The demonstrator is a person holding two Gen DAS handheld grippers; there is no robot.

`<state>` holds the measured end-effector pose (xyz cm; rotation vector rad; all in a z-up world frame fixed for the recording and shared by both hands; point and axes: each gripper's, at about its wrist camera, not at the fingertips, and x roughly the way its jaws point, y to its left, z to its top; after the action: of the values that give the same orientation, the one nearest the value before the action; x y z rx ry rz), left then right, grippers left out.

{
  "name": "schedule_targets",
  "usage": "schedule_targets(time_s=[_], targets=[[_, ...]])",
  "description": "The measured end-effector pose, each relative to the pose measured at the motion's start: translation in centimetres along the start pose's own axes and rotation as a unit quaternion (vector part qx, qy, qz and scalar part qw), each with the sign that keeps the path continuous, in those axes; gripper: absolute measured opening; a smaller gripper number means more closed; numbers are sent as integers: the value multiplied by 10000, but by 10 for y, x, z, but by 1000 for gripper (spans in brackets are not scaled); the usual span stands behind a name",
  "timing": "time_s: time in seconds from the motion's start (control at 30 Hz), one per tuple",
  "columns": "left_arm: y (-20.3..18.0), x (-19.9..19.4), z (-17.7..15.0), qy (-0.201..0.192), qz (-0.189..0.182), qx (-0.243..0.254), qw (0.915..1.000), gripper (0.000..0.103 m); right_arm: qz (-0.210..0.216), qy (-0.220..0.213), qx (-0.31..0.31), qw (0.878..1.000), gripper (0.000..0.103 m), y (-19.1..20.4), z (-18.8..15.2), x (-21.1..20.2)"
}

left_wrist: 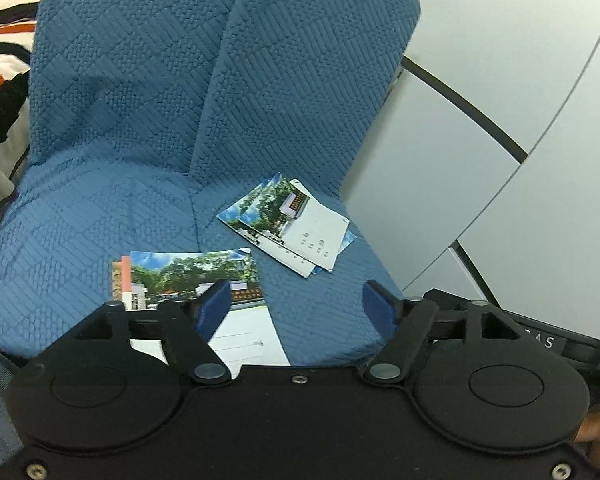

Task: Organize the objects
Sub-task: 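Withdraw both open grippers and move them toward the remaining postcards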

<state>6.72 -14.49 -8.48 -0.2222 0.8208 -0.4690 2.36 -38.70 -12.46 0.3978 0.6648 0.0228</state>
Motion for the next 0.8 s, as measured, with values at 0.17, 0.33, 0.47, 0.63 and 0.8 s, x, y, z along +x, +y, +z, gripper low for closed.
schedule_targets(time_s=[0.17, 0.33, 0.47, 0.63, 0.8], targets=[[-20, 7, -1, -98, -20, 223, 9997, 100, -73, -17, -48, 10000, 92, -13, 2, -1], [-30, 17, -3, -51, 17, 192, 9998, 102, -127, -46, 6, 9999, 92, -28, 4, -1], [-32, 28, -5, -18, -1, 86, 10000, 102, -155, -44, 32, 9999, 92, -37, 3, 4], [-32, 42, -8, -58, 85, 82, 9999, 102, -280, -25, 77, 9996, 92, -51, 2, 16], [-33, 61, -8, -45, 191, 102, 9998, 102, -474, 25, 230, 9986, 92, -66, 2, 32]])
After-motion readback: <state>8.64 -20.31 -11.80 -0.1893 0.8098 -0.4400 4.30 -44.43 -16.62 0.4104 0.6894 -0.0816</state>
